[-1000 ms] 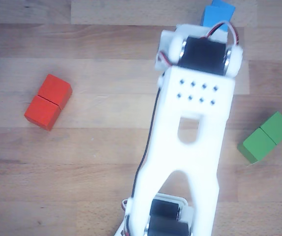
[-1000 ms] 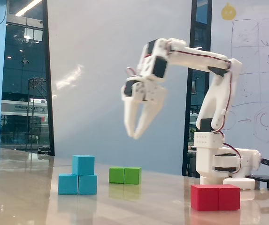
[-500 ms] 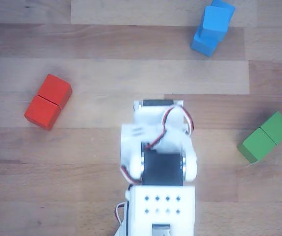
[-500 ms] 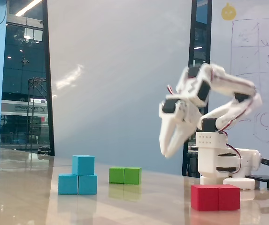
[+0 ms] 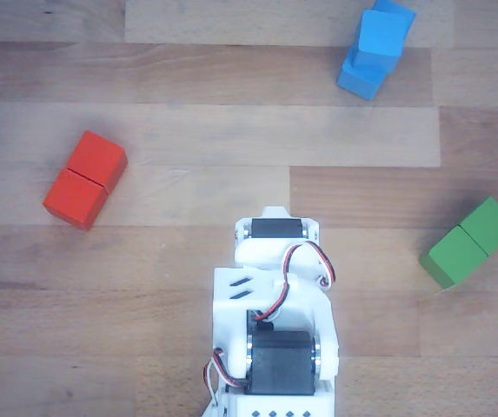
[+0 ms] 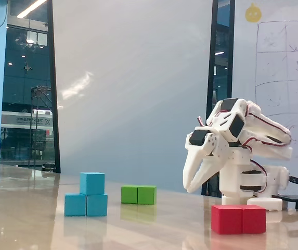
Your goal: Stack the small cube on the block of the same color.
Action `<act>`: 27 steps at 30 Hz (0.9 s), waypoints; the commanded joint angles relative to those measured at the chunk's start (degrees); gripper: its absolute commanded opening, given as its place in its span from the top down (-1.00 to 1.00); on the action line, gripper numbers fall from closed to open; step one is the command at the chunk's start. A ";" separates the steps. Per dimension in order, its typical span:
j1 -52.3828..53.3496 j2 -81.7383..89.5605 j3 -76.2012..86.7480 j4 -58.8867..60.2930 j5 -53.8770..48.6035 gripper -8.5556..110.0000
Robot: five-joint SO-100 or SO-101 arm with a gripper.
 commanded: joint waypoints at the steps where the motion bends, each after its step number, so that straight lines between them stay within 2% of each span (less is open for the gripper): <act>1: -0.35 5.10 -0.18 2.64 0.09 0.86; 27: -0.35 4.48 -0.26 2.37 -0.18 0.86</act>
